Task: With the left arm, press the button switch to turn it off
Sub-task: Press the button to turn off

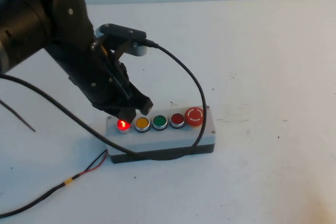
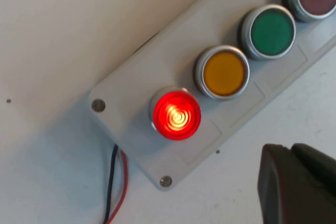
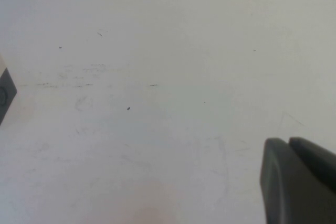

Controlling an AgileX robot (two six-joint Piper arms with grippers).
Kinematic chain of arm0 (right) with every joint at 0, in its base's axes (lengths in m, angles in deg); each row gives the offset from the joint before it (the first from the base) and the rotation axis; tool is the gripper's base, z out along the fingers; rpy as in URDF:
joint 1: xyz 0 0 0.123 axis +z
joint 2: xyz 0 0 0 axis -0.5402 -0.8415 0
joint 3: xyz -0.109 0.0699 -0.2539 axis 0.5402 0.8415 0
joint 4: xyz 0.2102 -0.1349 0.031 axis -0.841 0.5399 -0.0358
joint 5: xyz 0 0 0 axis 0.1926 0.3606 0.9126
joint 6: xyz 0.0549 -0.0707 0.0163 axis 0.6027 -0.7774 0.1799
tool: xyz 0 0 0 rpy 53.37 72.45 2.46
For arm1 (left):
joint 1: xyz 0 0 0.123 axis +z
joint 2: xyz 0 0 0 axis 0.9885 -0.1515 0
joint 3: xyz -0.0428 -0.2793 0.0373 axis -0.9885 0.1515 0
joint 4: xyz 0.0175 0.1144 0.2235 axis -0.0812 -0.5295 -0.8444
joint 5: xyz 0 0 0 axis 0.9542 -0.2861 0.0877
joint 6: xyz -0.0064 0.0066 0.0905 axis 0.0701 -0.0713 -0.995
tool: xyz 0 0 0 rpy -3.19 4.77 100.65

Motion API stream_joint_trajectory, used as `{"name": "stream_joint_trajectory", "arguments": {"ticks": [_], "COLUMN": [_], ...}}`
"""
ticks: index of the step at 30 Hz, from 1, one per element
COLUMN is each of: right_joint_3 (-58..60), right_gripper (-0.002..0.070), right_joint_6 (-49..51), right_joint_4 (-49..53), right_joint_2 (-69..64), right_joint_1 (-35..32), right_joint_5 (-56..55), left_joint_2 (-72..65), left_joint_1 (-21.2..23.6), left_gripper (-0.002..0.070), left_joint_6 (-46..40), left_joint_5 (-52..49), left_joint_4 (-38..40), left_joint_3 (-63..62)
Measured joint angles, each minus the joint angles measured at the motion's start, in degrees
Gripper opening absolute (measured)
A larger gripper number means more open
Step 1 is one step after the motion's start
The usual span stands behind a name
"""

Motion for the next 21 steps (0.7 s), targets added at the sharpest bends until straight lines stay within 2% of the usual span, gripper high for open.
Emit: {"name": "stream_joint_trajectory", "arguments": {"ticks": [8, 15, 21], "right_joint_3": [0.0, 0.0, 0.0], "right_gripper": [-0.0016, -0.0016, -0.0016], "right_joint_6": [0.0, 0.0, 0.0], "right_joint_4": [0.0, 0.0, 0.0], "right_joint_2": [0.0, 0.0, 0.0], "right_joint_1": [0.0, 0.0, 0.0], "right_joint_5": [0.0, 0.0, 0.0], "left_joint_2": [-8.2, -9.6, -9.9], "left_joint_1": [-0.5, -0.5, -0.5], "left_gripper": [-0.0003, -0.0003, -0.0003], "left_joint_6": [0.8, 1.2, 3.2], "left_joint_5": [-1.9, -1.7, -1.1], "left_joint_4": [-3.5, -4.5, -8.5], "left_joint_3": [-3.8, -4.0, -4.6]}}
